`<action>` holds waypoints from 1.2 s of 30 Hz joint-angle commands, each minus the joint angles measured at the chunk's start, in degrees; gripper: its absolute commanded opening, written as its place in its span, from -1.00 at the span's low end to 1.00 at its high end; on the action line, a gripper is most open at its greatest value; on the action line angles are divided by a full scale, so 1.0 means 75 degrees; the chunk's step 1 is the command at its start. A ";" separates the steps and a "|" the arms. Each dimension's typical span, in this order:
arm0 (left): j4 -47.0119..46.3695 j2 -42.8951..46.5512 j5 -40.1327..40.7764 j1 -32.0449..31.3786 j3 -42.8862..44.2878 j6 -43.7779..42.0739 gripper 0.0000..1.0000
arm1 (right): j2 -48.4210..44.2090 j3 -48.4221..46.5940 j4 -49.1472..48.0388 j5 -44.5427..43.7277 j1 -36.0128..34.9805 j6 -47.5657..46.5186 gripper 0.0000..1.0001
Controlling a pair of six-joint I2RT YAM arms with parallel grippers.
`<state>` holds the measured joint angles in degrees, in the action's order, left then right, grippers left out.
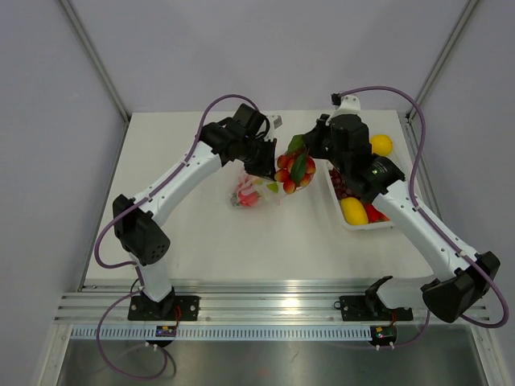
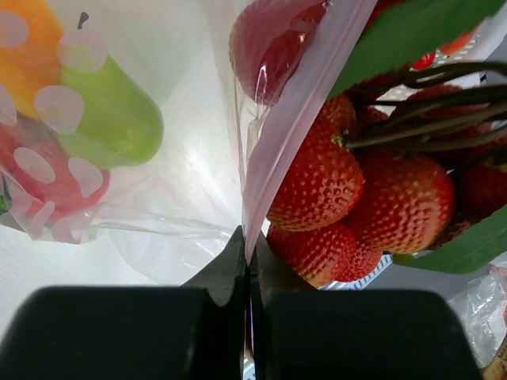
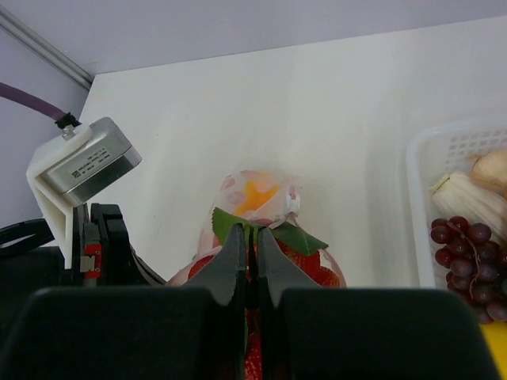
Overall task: Place the food in the zip-top bag and seal the zipper
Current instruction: Place the fake fruit in the zipper food storage bag.
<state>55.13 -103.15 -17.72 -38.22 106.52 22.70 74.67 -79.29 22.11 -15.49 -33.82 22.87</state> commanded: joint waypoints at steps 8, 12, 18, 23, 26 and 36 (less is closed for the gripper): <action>-0.0062 0.0453 0.0381 -0.0131 -0.0245 -0.0390 -1.00 | 0.0028 -0.0268 -0.0780 0.1033 0.0502 0.0794 -1.00; -0.0144 0.0500 0.0312 -0.0131 -0.0234 -0.0331 -1.00 | 0.0051 -0.0245 -0.0721 0.0998 0.0537 0.0805 -1.00; -0.0273 0.0500 -0.0391 -0.0131 0.0385 0.0054 -1.00 | 0.0320 0.0550 -0.1026 0.1198 0.0514 0.1425 -1.00; -0.0261 0.0488 -0.0731 -0.0073 0.0914 0.0406 -1.00 | 0.0286 0.1278 -0.1272 0.0765 0.0455 0.1638 -1.00; -0.0343 0.0453 -0.0872 -0.0002 0.1090 0.0594 -1.00 | 0.0204 0.1559 -0.1319 0.0635 0.0373 0.1649 -1.00; -0.0519 0.0148 -0.0943 0.0021 0.1079 0.0817 -1.00 | -0.0300 0.1596 -0.1260 0.0845 0.0045 0.2268 -1.00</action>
<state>55.66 -102.45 -21.28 -38.06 111.81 27.53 74.63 -65.89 14.39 -9.43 -32.51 36.56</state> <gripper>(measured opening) 0.004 0.051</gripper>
